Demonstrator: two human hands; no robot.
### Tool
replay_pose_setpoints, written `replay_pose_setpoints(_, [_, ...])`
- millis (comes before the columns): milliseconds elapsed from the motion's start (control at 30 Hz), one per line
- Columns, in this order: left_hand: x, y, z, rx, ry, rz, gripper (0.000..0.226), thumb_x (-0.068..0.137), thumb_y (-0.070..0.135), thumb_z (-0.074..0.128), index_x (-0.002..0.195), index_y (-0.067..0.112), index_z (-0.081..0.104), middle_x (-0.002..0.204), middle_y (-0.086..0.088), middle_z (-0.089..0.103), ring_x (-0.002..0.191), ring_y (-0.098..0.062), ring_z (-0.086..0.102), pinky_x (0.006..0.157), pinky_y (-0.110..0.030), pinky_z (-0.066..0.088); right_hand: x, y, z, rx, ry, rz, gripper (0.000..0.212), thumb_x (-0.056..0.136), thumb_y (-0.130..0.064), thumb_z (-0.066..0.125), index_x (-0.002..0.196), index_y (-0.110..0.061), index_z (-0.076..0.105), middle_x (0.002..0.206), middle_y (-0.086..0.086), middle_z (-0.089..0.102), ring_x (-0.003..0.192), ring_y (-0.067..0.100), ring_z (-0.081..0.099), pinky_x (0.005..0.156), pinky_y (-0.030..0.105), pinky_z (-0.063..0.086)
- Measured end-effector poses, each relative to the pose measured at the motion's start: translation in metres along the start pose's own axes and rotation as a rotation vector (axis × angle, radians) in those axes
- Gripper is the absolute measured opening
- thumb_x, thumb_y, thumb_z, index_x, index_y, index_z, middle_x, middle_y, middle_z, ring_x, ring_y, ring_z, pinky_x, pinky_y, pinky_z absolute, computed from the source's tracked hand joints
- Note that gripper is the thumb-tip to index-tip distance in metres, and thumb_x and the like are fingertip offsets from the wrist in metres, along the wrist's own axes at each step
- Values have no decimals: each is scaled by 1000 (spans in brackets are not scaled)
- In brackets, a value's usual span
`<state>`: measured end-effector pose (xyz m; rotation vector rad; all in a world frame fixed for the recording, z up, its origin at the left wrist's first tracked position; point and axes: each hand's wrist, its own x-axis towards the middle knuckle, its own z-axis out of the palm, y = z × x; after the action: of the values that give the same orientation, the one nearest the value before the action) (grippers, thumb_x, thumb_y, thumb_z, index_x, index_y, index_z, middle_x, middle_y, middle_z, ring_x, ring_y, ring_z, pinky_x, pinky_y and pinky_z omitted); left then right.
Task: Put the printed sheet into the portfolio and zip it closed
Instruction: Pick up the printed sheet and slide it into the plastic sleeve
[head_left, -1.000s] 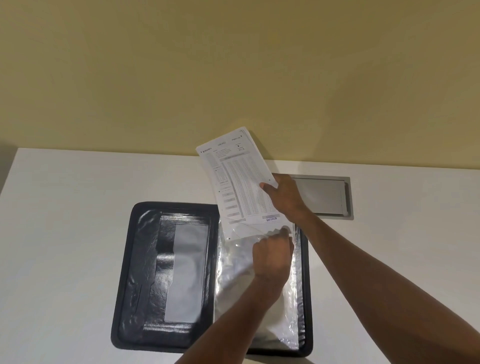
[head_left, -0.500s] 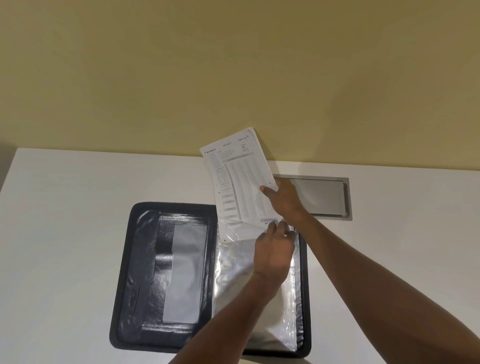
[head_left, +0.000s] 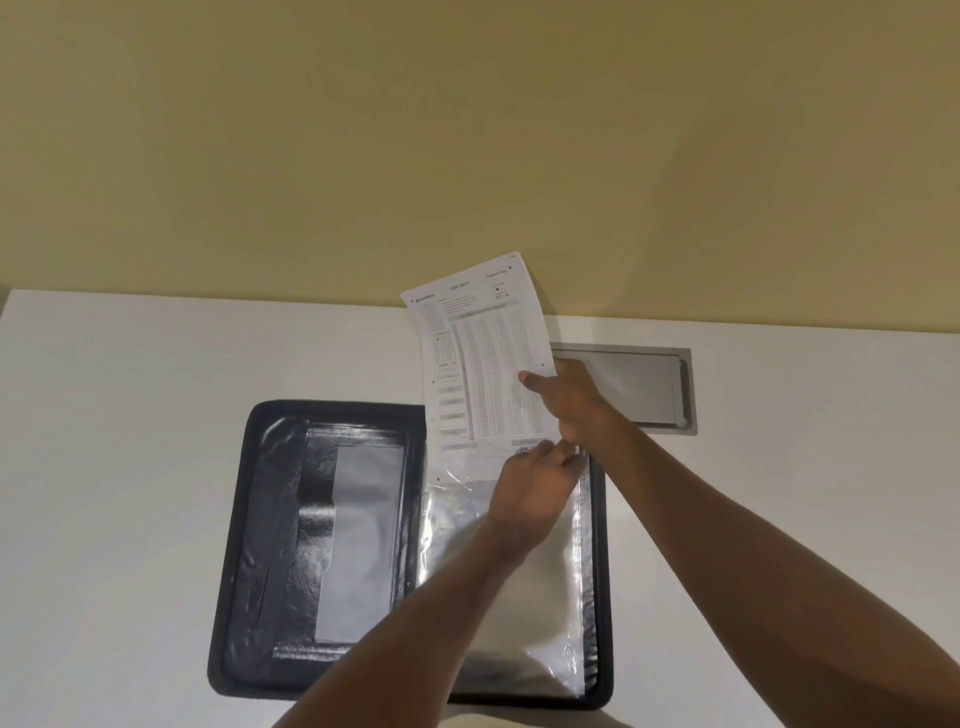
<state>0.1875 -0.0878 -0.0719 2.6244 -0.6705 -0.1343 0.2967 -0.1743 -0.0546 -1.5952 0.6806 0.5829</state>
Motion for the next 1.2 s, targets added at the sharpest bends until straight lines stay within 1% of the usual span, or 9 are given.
replay_pose_setpoints(167, [3,-8,5,-45,47,8,30,67,4,88,90,18,74,84,3,70,62,-19,62,51,-33,55,0,3,-1,14,-4,11,32,95,-12,69,126,-6,66,117,8,72,91,17,68,63,20,51])
replay_pose_setpoints(300, [3,-8,4,-72,105,2,23,72,6,87,88,17,76,85,1,70,59,-20,62,47,-32,53,-3,9,-11,-30,-62,7,30,94,-14,71,123,-5,69,110,4,74,87,9,70,56,11,52])
replay_pose_setpoints(433, [6,-9,7,-77,93,-21,18,71,7,87,81,17,76,85,1,71,58,-21,63,45,-31,53,-6,22,-22,-40,-132,25,32,91,-14,74,121,-4,70,115,9,75,92,14,74,66,17,56])
replay_pose_setpoints(633, [14,-7,14,-123,31,-90,17,76,8,84,87,17,75,80,-1,70,62,-23,67,49,-32,55,-5,28,-41,-194,-255,38,35,90,-7,74,124,-7,68,116,3,74,95,10,74,71,16,57])
replay_pose_setpoints(800, [27,-2,16,-80,-11,-142,12,79,12,82,79,18,73,77,3,68,58,-21,63,47,-29,49,5,13,-53,-79,-75,54,17,96,-2,64,111,3,68,100,12,73,73,17,70,53,21,57])
replay_pose_setpoints(900, [29,-3,22,-57,-35,-170,12,80,12,81,78,18,71,74,2,66,58,-21,61,47,-28,47,11,10,-60,-136,-62,67,6,93,3,65,98,2,68,102,15,72,82,24,71,62,23,62])
replay_pose_setpoints(1000, [31,-4,24,-78,-42,-182,10,80,13,79,77,17,70,73,1,66,58,-23,62,45,-30,48,15,13,-67,-195,-114,110,7,89,3,71,93,-2,69,103,16,72,84,23,72,71,26,63])
replay_pose_setpoints(1133, [33,-6,33,-87,-2,-166,7,83,13,78,84,17,73,77,-2,70,59,-25,65,47,-31,51,16,19,-76,-371,-168,158,18,83,-2,79,100,2,72,97,15,73,85,23,71,66,22,60])
replay_pose_setpoints(1200, [33,-6,35,-110,-1,-164,9,87,14,76,94,19,75,83,-1,73,62,-25,67,52,-33,56,16,21,-78,-519,-206,172,11,86,-7,77,95,-2,73,91,9,71,86,21,67,71,23,57])
